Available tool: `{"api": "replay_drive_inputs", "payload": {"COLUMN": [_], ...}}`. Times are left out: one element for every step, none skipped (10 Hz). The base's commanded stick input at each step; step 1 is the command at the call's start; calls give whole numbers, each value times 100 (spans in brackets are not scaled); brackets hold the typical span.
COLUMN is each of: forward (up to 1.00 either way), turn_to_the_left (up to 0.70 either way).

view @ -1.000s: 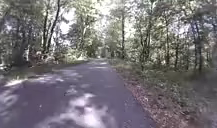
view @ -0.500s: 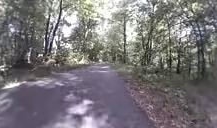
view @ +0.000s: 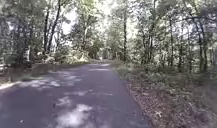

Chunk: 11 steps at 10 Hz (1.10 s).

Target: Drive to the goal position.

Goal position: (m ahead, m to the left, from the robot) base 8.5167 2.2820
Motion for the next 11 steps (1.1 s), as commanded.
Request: {"api": "replay_drive_inputs", "payload": {"forward": [45, 45, 45, 45, 45, 45, 45, 45, 45, 45, 45], "turn_to_the_left": [0, 0, 0, 0, 0, 0, 0, 0, 0, 0, 0]}}
